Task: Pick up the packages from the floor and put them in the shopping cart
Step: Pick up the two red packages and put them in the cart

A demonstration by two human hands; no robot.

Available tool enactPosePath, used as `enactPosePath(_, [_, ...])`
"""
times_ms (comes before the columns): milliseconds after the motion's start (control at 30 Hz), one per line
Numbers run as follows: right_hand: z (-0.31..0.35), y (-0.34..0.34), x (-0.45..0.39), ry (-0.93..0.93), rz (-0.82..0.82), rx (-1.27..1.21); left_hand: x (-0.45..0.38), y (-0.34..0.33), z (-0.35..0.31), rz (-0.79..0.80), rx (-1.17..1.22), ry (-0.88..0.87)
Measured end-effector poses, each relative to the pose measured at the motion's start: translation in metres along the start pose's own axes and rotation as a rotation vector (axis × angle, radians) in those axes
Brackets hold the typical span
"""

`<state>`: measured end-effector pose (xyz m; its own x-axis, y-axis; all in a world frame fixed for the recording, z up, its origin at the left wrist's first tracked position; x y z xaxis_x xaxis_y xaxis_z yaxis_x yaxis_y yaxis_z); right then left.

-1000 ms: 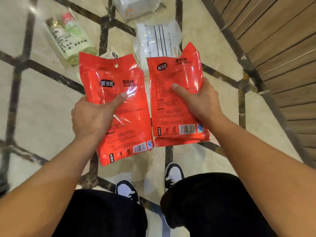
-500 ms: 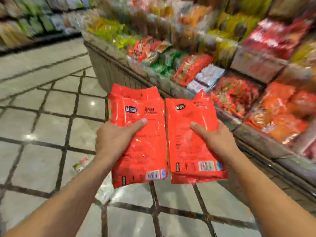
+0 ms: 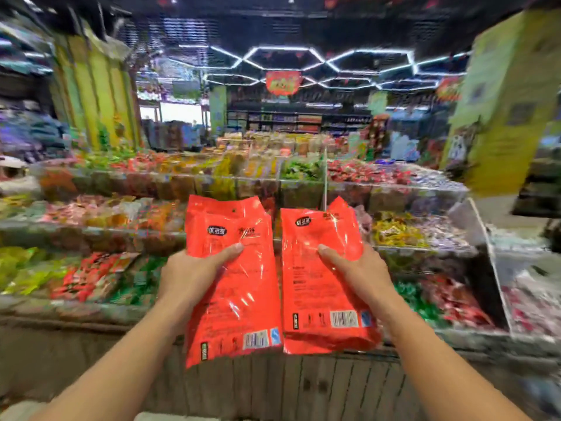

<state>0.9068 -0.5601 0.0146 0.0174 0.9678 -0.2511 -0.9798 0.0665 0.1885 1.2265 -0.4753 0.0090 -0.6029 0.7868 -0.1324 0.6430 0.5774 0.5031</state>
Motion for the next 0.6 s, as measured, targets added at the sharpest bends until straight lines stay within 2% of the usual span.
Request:
enactPosePath(167, [-0.007,0.150,0.031,-0.025,-0.198,0.025,0.047,-0.096,-0.072,0.193,0.082,-0.061])
enactPosePath(367, [-0.049,0.343,0.084,-0.104,-0.416,-0.006,0.127,-0.228,-0.164,0.428,0.111,-0.166])
enactPosePath(600, [-0.083,0.552,0.159,-0.153,-0.560,0.026,0.277,-0.392,-0.282,0.711,0.210,-0.281])
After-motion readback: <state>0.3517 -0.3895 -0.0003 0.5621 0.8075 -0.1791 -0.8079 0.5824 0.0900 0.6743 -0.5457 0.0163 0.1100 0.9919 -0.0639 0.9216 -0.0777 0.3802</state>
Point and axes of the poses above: each hand's wrist, its own x-axis away from the middle knuckle, its own y-axis out of the back of the hand, z = x × y, the point moved 7 cm from there along -x, towards the middle knuckle, and after that the axes turned 15 degrees about -x, right-handed, at the moved point
